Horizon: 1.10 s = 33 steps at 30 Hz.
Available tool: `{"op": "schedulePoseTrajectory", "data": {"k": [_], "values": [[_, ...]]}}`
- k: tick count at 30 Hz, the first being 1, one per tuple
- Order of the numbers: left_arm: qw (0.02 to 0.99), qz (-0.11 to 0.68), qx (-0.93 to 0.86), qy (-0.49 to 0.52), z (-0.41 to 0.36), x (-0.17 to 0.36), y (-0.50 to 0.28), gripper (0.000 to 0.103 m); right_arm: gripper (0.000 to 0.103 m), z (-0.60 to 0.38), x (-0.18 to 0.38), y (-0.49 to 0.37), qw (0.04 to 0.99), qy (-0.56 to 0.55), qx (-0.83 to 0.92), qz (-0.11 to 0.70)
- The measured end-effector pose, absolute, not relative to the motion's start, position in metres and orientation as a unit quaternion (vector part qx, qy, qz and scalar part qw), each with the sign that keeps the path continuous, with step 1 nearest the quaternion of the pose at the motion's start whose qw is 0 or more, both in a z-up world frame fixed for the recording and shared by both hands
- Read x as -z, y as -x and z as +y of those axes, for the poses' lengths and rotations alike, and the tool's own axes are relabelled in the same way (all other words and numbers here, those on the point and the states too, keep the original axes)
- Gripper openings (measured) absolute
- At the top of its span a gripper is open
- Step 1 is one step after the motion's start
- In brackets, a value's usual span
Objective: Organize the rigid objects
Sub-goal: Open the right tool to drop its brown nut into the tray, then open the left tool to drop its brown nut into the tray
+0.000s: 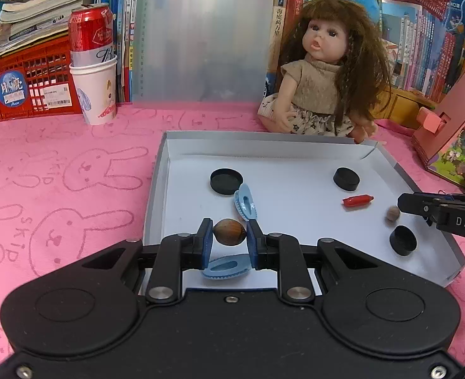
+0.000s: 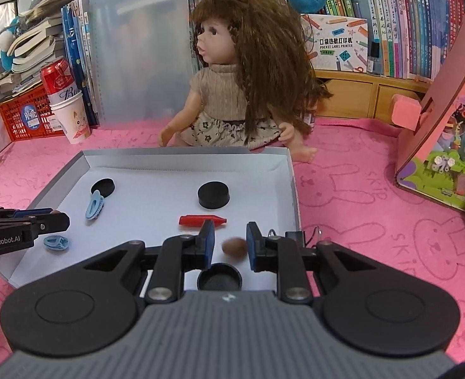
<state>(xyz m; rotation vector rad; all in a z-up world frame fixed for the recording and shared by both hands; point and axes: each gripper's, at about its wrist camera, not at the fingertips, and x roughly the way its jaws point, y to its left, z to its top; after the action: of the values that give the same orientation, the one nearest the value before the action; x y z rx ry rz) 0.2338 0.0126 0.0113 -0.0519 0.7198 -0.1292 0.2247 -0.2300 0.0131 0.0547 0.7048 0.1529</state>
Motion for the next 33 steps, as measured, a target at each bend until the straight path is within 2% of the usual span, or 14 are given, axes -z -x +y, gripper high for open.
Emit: {"op": "schedulePoseTrajectory", "data": {"k": [19,21,23,24,25,28,33], "values": [[0.93,0.361,0.066,0.024,0.013,-0.004,-0.24,0.022,0.031,-0.228,-0.008,-0.228,0.933,-0.027,-0.08,0.35],[0.931,0.359,0.066,0.023,0.013,-0.004,-0.239,0.025,0.031,-0.228,-0.008,-0.227,0.933,-0.027,-0.081,0.349],[0.931,0.357,0.066,0.022,0.012,-0.005,-0.238,0.036,0.031,-0.227,-0.01,-0.226,0.934,-0.026,-0.083,0.346],[0.932,0.356,0.066,0.021,0.011,-0.006,-0.237,0.038,0.031,-0.227,-0.01,-0.225,0.934,-0.025,-0.084,0.345],[0.932,0.355,0.065,0.02,0.011,-0.007,-0.236,0.04,0.033,-0.226,-0.011,-0.224,0.935,-0.023,-0.084,0.344],[0.933,0.352,0.067,0.018,0.01,-0.01,-0.234,0.047,0.048,-0.225,-0.014,-0.22,0.937,-0.018,-0.085,0.338],[0.936,0.344,0.073,0.01,0.007,-0.016,-0.225,0.055,0.055,-0.222,-0.019,-0.213,0.94,-0.015,-0.093,0.328]]}}
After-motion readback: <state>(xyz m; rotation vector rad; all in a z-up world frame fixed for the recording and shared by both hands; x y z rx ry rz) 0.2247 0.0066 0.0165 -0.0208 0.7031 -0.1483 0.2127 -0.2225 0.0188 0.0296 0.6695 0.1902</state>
